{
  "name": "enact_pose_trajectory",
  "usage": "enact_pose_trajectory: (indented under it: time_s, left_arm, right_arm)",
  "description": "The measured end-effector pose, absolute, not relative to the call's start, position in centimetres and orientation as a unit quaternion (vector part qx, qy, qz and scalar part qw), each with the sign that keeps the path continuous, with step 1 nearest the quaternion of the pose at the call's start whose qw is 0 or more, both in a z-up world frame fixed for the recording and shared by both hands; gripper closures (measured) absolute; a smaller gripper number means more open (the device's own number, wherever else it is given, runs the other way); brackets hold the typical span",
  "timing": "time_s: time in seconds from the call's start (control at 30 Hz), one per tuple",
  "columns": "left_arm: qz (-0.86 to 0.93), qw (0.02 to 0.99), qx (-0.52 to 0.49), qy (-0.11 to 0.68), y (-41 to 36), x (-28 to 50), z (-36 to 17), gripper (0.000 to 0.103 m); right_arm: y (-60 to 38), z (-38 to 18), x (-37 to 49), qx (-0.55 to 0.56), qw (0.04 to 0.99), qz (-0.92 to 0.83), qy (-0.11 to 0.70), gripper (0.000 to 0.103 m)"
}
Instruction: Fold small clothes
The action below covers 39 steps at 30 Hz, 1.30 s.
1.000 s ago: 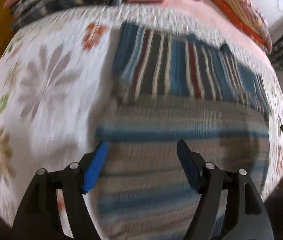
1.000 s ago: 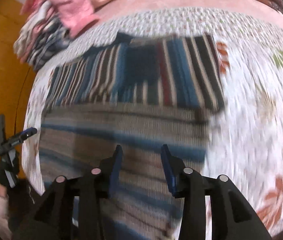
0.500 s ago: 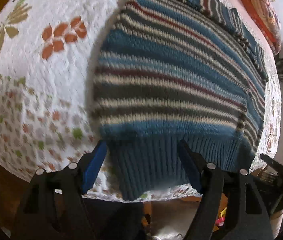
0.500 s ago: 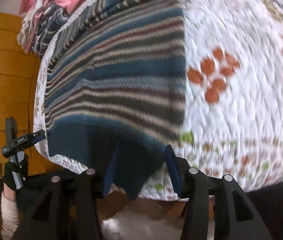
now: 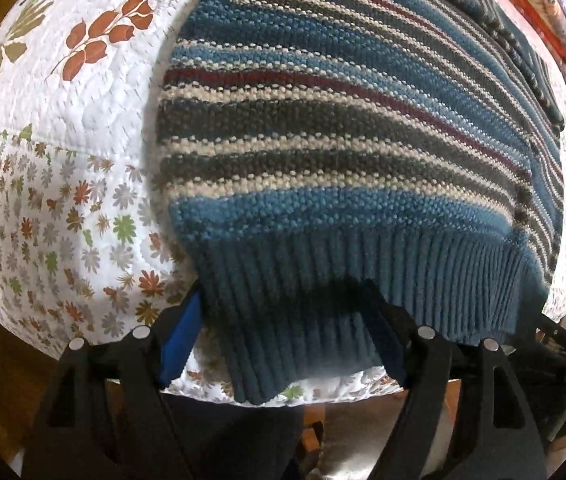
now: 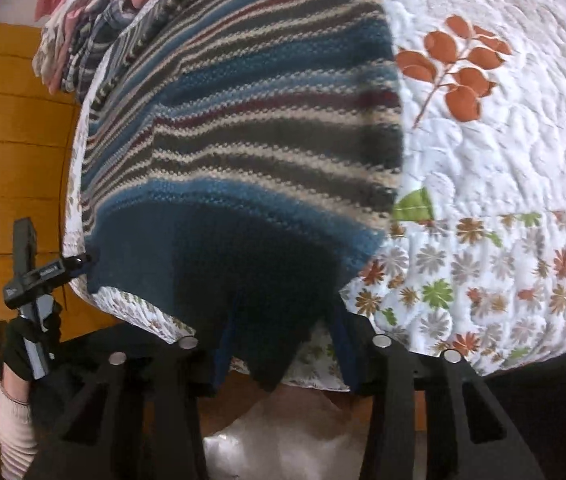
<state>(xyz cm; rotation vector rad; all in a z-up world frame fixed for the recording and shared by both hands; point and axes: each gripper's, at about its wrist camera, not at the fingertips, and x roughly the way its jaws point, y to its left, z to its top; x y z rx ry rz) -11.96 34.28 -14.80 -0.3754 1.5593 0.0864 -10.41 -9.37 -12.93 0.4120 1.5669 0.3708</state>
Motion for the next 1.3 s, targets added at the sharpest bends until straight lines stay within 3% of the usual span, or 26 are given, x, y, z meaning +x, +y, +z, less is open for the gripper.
enact_pose_trajectory:
  time_s: [0.07, 0.1, 0.13, 0.23, 0.57, 0.83, 1.07, 1.3]
  left_arm:
    - [0.038, 0.695, -0.182, 0.695, 34.7, -12.4, -14.8, 0.037]
    - [0.034, 0.695, -0.193, 0.692, 34.8, -12.5, -14.7, 0.044]
    - [0.033, 0.695, -0.2, 0.69, 35.0, -12.6, -14.6, 0.058]
    - [0.024, 0.695, -0.23, 0.681, 35.6, -12.9, -14.2, 0.089]
    - [-0.048, 0.734, -0.323, 0.595, 37.3, -13.6, -9.1, 0.094]
    - [-0.056, 0.769, -0.359, 0.527, 39.0, -8.1, -5.2, 0.094]
    - [-0.032, 0.775, -0.373, 0.509, 39.3, -1.4, -5.8, 0.094]
    - [-0.002, 0.767, -0.365, 0.528, 39.3, 4.2, -8.8, 0.094]
  right_arm:
    - [-9.0, -12.9, -10.6, 0.17, 0.68, 0.162, 0.695, 0.066]
    - [-8.9, -12.8, -10.7, 0.17, 0.681, 0.162, 0.694, 0.075]
    - [-9.0, -12.8, -10.7, 0.183, 0.677, 0.168, 0.692, 0.089]
    - [-9.0, -12.5, -10.7, 0.195, 0.678, 0.179, 0.686, 0.093]
    - [-11.3, -8.0, -9.3, 0.278, 0.686, 0.215, 0.637, 0.094]
    - [-13.0, -3.1, -5.0, 0.304, 0.711, 0.212, 0.598, 0.094]
    - [-13.2, -2.5, 1.2, 0.299, 0.715, 0.185, 0.604, 0.094]
    - [-13.1, -5.7, 7.5, 0.296, 0.702, 0.161, 0.627, 0.094]
